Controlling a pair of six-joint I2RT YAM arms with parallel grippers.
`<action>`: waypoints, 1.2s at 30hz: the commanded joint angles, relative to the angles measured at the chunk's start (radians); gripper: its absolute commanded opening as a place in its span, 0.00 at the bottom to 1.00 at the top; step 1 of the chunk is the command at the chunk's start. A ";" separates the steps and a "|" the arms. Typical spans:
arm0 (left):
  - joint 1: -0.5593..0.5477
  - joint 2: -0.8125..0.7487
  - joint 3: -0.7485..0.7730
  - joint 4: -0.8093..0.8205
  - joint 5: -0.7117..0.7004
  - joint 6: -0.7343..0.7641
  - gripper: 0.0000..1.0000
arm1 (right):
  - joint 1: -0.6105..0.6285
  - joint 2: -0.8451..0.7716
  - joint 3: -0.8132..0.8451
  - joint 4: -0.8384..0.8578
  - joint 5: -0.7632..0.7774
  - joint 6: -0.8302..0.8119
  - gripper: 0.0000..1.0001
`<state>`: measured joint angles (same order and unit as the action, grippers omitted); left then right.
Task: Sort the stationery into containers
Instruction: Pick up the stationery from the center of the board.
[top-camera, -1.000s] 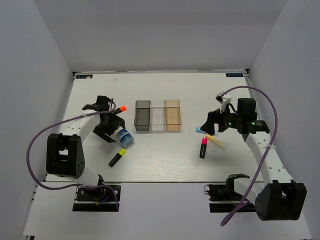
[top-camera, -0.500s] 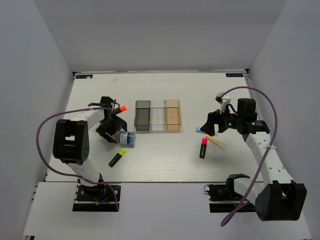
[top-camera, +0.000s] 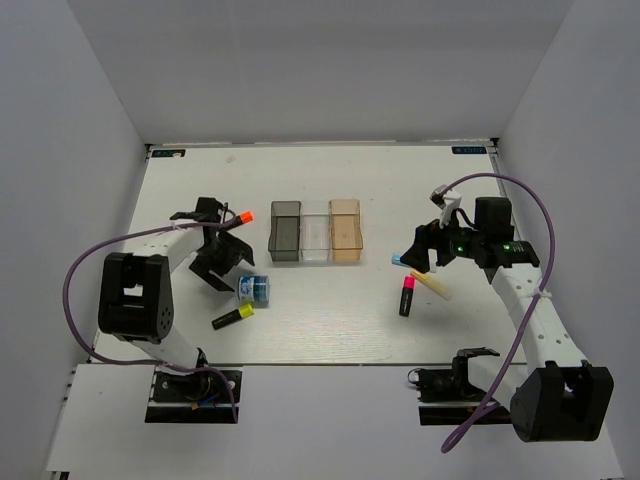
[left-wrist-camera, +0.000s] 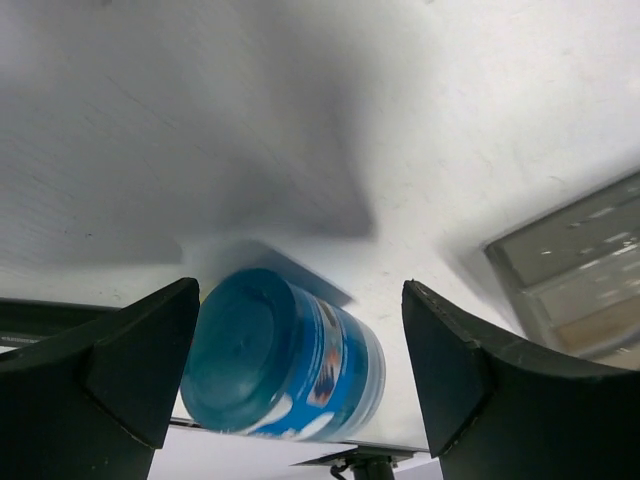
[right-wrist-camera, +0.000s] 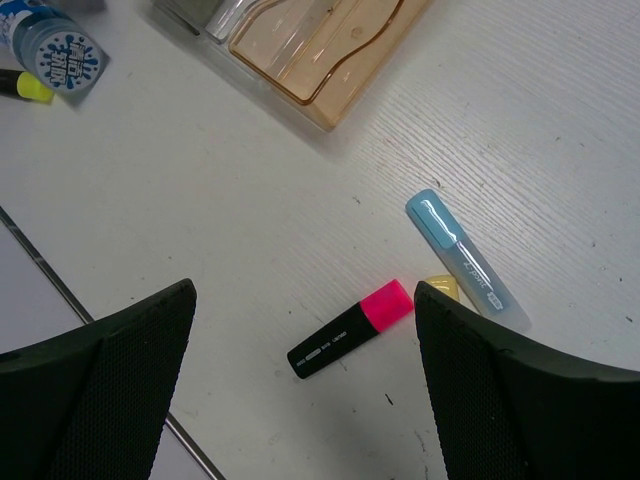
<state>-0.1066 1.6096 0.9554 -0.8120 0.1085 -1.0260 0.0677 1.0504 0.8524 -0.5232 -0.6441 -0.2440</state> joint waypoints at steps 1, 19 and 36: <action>0.018 -0.059 0.071 -0.036 -0.035 0.015 0.93 | 0.001 -0.020 -0.007 0.003 -0.029 -0.009 0.91; -0.134 -0.424 -0.138 -0.041 -0.093 -0.428 0.91 | 0.000 -0.027 -0.003 -0.008 -0.051 -0.014 0.91; -0.217 -0.326 -0.132 -0.049 -0.233 -0.554 0.91 | -0.005 -0.049 -0.010 -0.008 -0.052 -0.017 0.91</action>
<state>-0.3222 1.2755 0.8139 -0.8597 -0.0387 -1.5414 0.0673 1.0206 0.8524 -0.5278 -0.6701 -0.2451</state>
